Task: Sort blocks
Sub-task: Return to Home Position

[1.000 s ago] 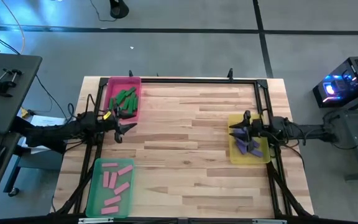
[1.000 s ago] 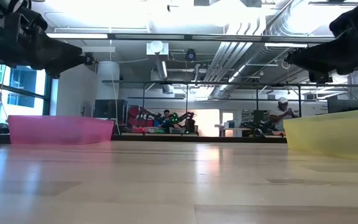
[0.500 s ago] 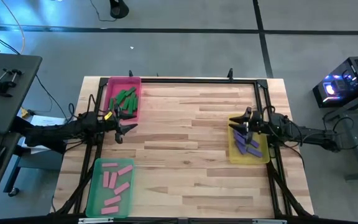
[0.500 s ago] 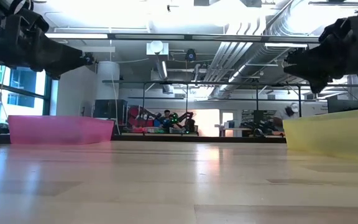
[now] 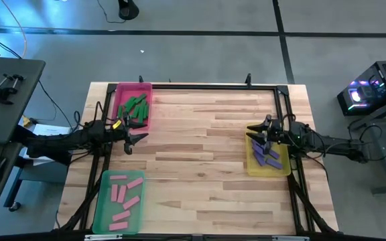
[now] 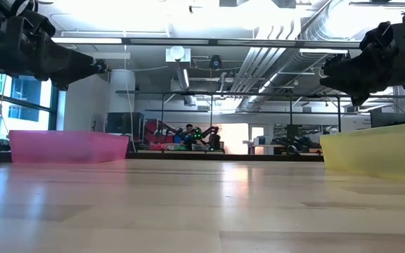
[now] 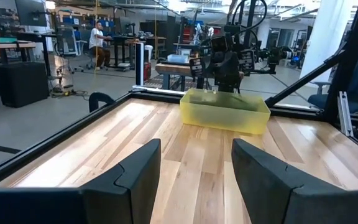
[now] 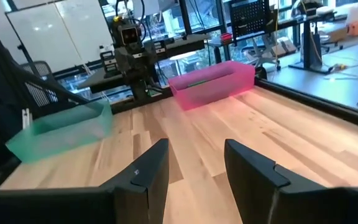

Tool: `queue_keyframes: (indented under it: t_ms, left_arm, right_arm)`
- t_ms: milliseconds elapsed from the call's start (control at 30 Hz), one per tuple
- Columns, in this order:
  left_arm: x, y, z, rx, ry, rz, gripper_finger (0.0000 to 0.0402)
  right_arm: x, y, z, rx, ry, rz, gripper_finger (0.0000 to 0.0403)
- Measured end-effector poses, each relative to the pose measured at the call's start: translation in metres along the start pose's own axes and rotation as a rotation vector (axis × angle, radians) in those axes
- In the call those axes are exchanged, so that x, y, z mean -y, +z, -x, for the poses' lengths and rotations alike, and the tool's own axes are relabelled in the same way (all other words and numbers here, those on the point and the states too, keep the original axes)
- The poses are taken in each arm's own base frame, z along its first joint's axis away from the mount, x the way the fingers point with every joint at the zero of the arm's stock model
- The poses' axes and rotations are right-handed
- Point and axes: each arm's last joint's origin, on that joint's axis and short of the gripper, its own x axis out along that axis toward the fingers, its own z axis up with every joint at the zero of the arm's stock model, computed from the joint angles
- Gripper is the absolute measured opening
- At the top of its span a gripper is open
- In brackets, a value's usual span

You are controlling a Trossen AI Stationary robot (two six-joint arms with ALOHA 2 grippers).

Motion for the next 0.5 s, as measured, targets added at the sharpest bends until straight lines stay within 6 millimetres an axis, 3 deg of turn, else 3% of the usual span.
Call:
queue_keyframes:
  t_ms: [500]
  left_arm:
    - [0.0000,0.0000,0.0000,0.000,0.000,0.000,0.0184]
  right_arm:
    - [0.0000,0.0000,0.0000,0.000,0.000,0.084,0.0139]
